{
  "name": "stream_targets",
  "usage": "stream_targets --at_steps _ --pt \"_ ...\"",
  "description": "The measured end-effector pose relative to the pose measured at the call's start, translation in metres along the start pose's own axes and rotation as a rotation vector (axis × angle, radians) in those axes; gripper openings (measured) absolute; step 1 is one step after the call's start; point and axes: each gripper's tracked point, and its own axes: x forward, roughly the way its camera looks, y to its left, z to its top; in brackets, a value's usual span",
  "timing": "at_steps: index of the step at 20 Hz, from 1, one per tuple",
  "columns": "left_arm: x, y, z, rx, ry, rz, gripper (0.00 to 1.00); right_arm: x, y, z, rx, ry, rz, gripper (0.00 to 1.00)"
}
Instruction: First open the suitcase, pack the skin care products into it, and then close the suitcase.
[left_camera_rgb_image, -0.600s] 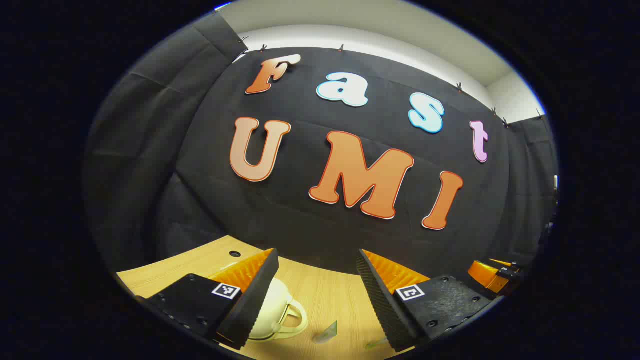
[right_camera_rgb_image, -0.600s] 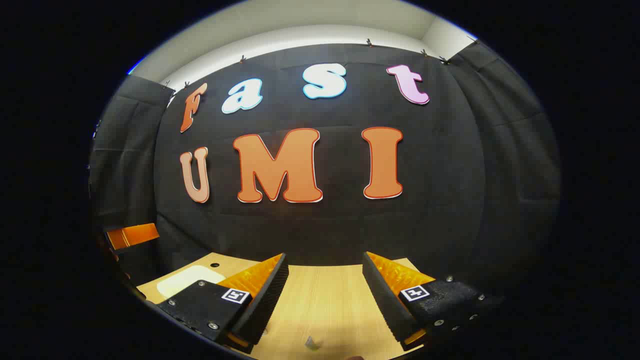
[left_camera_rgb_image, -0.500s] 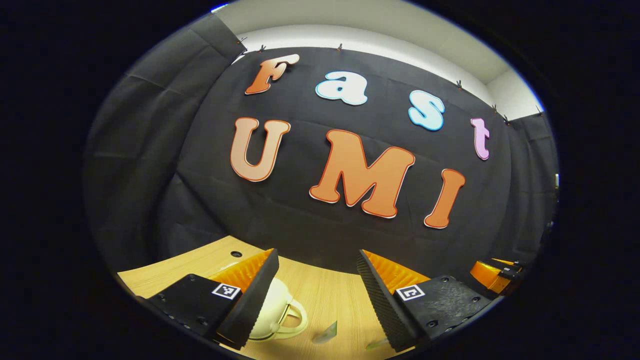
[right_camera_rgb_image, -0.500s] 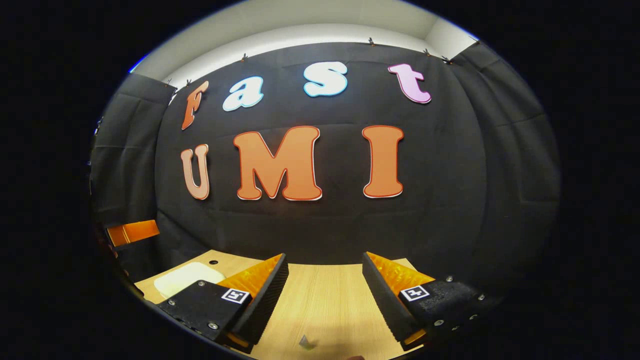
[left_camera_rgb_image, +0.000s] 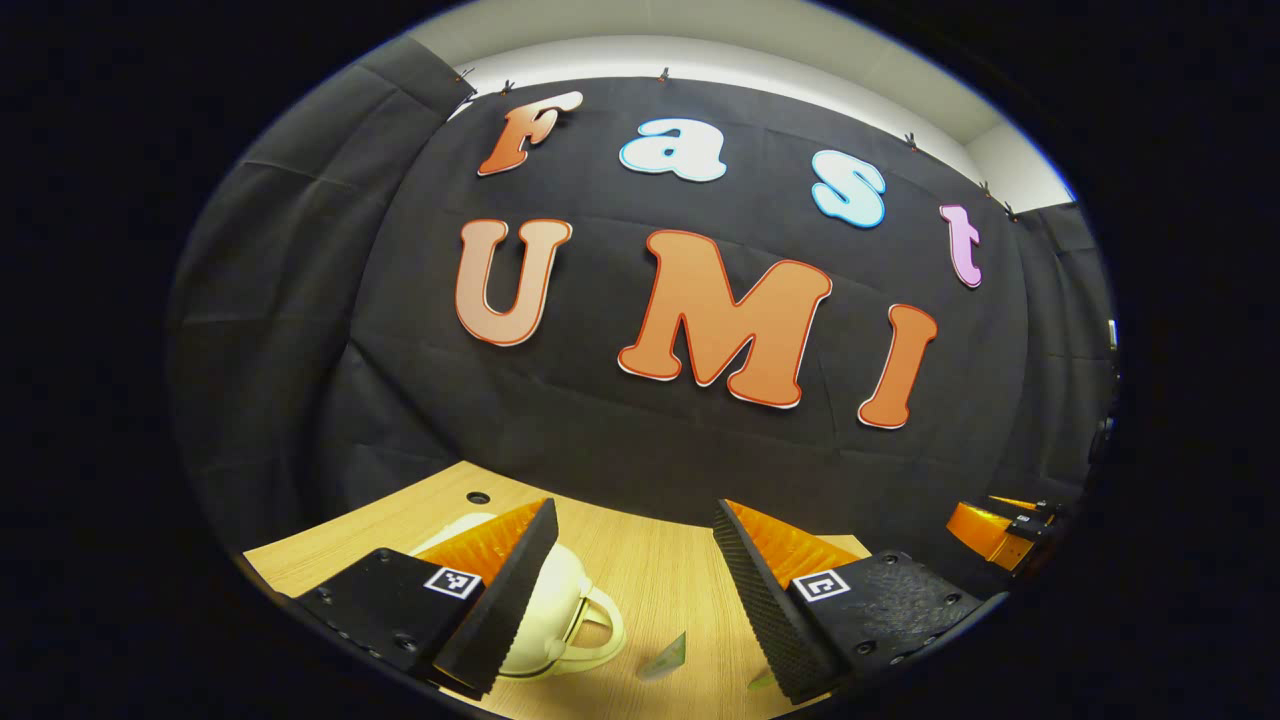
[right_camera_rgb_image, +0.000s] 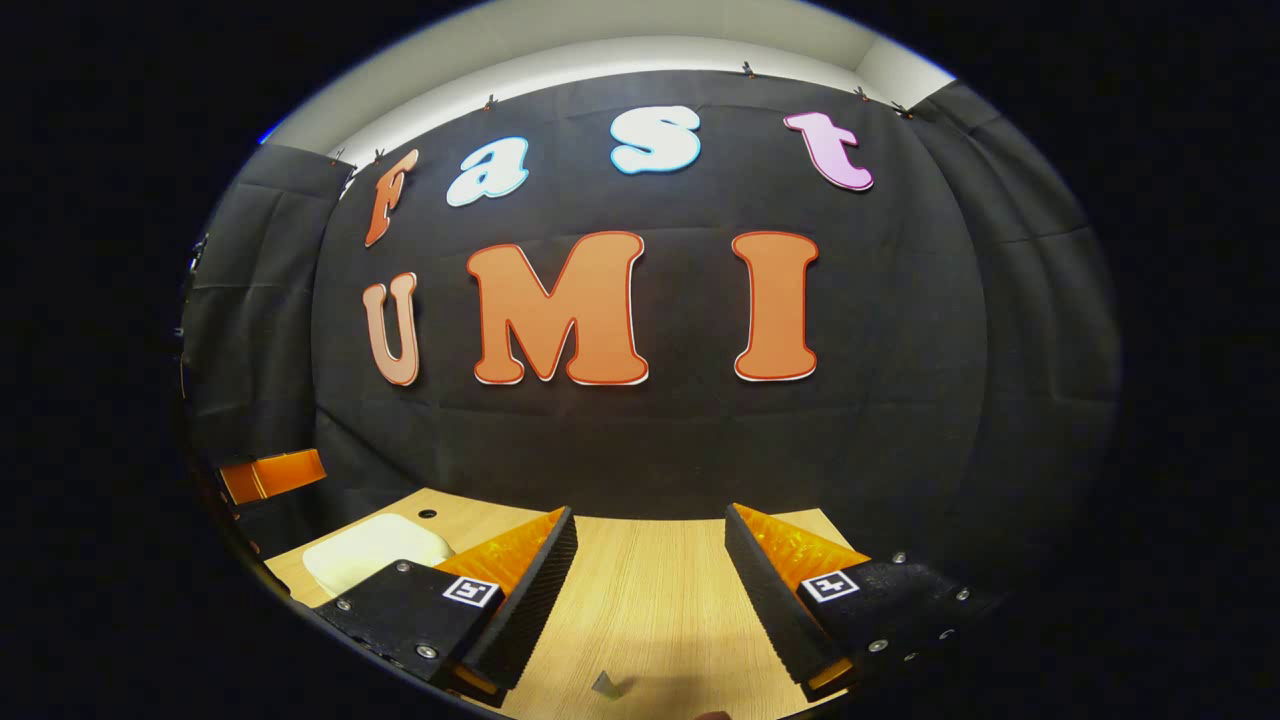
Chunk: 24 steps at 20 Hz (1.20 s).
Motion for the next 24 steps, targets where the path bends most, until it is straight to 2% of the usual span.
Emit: stream_targets --at_steps 6,9,13,18,21,24 --pt "0.021 0.022 -0.005 0.017 0.025 -0.026 0.97 0.022 0.021 -0.011 -0.003 -0.037 -0.024 0.94" --pt "0.029 0.032 -0.01 0.038 0.04 -0.016 0.97 0.037 0.033 -0.036 0.02 0.034 -0.014 0.94" --pt "0.035 0.038 -0.022 0.08 0.066 -0.018 0.97 0.044 0.035 -0.046 0.049 0.07 -0.023 0.94" --pt "0.043 0.045 -0.064 0.247 0.159 -0.033 0.97 0.042 0.031 -0.054 0.022 0.085 -0.03 0.94" --pt "0.039 0.052 -0.108 0.401 0.258 -0.039 0.97 0.038 0.023 -0.062 0.034 0.105 -0.043 0.94" --pt "0.033 0.051 -0.15 0.565 0.336 -0.077 0.99 0.034 0.009 -0.07 0.039 0.127 -0.072 0.94"
